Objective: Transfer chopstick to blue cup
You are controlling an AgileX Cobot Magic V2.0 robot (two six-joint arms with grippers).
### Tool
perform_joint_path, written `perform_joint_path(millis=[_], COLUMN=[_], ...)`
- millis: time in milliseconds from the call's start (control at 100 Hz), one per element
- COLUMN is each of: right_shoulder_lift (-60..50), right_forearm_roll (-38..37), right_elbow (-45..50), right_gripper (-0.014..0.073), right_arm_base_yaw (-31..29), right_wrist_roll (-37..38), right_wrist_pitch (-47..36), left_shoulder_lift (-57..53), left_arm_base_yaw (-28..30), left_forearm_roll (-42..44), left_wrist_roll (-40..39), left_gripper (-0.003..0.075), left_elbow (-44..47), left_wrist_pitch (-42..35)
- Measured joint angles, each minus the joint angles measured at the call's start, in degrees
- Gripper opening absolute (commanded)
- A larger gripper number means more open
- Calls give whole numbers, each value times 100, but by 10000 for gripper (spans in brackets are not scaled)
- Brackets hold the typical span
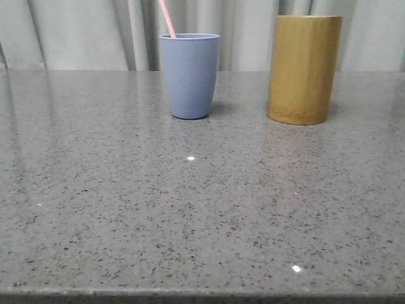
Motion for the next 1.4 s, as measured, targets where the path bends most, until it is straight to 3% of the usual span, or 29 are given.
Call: perform_joint_path(millis=[700, 870, 1130, 1400], right_shoulder_lift=[0, -119, -654, -1176], right_forearm_roll=[0, 0, 0, 0], right_elbow=[34, 482, 1668, 2602], right_gripper=[-97, -97, -97, -97], right_arm_base_yaw=[0, -93, -803, -1425], right_wrist_roll=[0, 0, 0, 0], right_wrist_pitch=[-18, -691, -2100, -2374], left_shoulder_lift=[0, 0, 0, 0], left_arm_base_yaw=[0, 0, 0, 0], left_forearm_roll=[-12, -12, -12, -12], left_wrist_roll=[0, 0, 0, 0], left_gripper=[-19, -19, -19, -19], left_elbow=[0, 0, 0, 0], left_wrist_pitch=[0, 0, 0, 4])
